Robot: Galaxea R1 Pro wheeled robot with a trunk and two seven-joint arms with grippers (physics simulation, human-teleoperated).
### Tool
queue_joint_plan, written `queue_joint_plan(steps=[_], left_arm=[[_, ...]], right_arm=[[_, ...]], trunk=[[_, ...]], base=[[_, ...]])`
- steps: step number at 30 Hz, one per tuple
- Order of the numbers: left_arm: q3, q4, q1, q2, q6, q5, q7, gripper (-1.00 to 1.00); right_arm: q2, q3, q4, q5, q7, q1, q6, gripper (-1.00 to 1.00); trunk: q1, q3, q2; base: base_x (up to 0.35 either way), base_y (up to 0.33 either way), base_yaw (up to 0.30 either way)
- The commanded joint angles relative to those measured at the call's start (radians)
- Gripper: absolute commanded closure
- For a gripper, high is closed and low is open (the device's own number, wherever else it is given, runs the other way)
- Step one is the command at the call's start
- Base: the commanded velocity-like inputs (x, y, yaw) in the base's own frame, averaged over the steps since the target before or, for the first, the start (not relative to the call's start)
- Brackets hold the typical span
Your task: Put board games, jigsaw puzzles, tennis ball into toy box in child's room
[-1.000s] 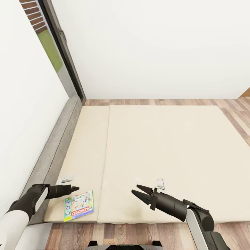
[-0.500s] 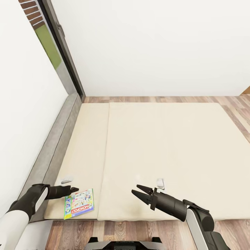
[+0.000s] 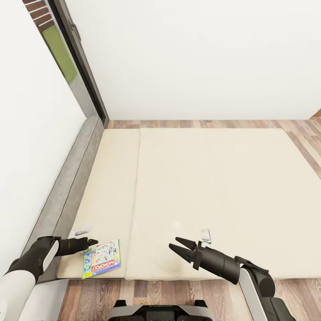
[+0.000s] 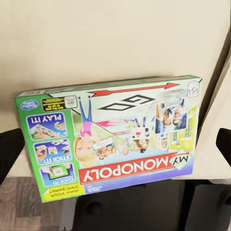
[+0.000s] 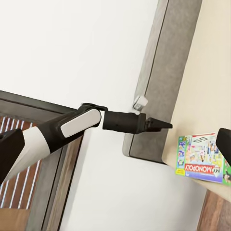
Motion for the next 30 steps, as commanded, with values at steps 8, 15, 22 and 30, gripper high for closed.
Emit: queue_joint_plan(steps=[8,15,22,30], left_arm=[[0.007,-0.001,0.000,-0.001,0.004,0.005,0.067,-1.00],[0.009,0.000,0.000,-0.005,-0.001,0.005,0.114,-1.00],[0.009,-0.001,0.000,-0.005,-0.002,0.005,0.121,-1.00],[0.008,-0.001,0.000,-0.005,-0.004,0.005,0.122,-1.00]], right_arm=[[0.001,-0.002,0.000,-0.002,0.002,0.000,0.006,-1.00],[0.001,-0.002,0.000,-0.002,0.002,0.000,0.006,-1.00],[0.001,-0.002,0.000,-0.002,0.002,0.000,0.006,-1.00],[0.001,-0.002,0.000,-0.002,0.002,0.000,0.006,-1.00]], trunk=[[0.000,-0.014,-0.002],[0.000,-0.026,-0.002],[0.000,-0.037,-0.002],[0.000,-0.051,-0.002]], base=[[0.000,0.000,0.000],[0.000,0.000,0.000],[0.000,0.000,0.000],[0.000,0.000,0.000]])
